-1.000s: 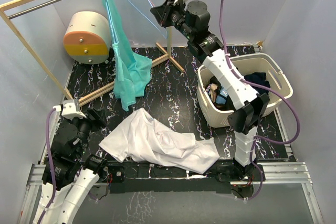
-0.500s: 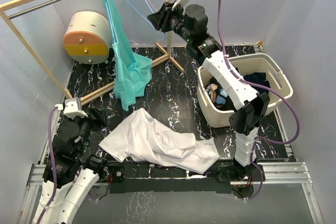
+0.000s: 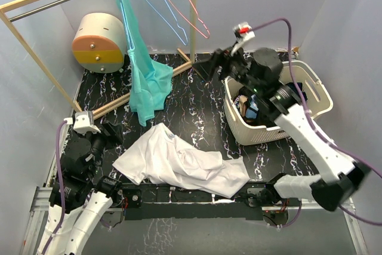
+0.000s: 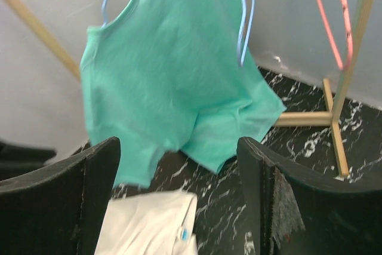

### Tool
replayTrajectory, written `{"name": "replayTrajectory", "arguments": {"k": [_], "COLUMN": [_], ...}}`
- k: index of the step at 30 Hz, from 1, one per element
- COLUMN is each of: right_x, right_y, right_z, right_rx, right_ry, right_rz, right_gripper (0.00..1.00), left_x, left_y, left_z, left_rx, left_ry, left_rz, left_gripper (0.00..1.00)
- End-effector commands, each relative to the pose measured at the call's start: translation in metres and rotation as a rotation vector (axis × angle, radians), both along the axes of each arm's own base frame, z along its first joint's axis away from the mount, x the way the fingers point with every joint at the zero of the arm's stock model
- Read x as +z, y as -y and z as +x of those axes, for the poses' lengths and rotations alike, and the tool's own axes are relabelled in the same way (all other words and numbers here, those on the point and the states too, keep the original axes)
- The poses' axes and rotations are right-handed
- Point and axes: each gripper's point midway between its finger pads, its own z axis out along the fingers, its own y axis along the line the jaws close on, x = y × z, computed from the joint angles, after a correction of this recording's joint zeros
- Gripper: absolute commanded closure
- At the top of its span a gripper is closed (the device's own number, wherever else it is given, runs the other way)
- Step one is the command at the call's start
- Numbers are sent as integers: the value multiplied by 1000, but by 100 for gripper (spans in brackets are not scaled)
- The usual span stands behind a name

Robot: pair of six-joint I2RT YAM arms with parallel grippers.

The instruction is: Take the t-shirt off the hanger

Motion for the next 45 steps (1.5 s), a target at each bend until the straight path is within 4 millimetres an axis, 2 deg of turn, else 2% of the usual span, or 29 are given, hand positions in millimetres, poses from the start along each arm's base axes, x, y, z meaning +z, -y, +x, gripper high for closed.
{"name": "replayTrajectory", "arguments": {"k": [1,5,7,11,14,19,22,26,31,37,42,45], "right_x": [-29,-84,-117,-186,-229,-275,-293,-304,-322,-331,-353,-366], "right_y": [12,15,14,0,-18,-46,-61,-85,-105,-133,-146,-148], "right_z": [-53,-95,-109,-138,-159,-191,-207,-223,-222,-235,-237,-231], "right_rx": [110,198,223,278,274,336,412,480,499,529,503,451], "right_ry": [-25,-148,-226,-375,-432,-473,-464,-419,-411,-393,-413,-440], "right_rz": [-38,-115,-152,-220,-318,-426,-493,-545,-585,-608,-650,-681], "right_gripper": [19,25,29,32,24,12,2,2,2,2,2,2], "left_x": [-4,-5,-6,-9,-10,-11,-11,-12,-12,-11,-10,-9], "left_y": [2,1,1,3,3,0,-1,-2,-3,-3,-6,-7], "left_z": [3,4,5,7,7,7,7,7,7,7,5,4], "left_rx": [-4,1,3,0,2,20,26,33,37,37,47,51], "left_ry": [-18,-23,-28,-43,-50,-55,-54,-58,-57,-55,-43,-38], "left_rz": [8,9,10,15,16,17,17,18,18,18,13,12], "left_gripper": [36,36,36,35,35,35,35,35,35,35,35,35]}}
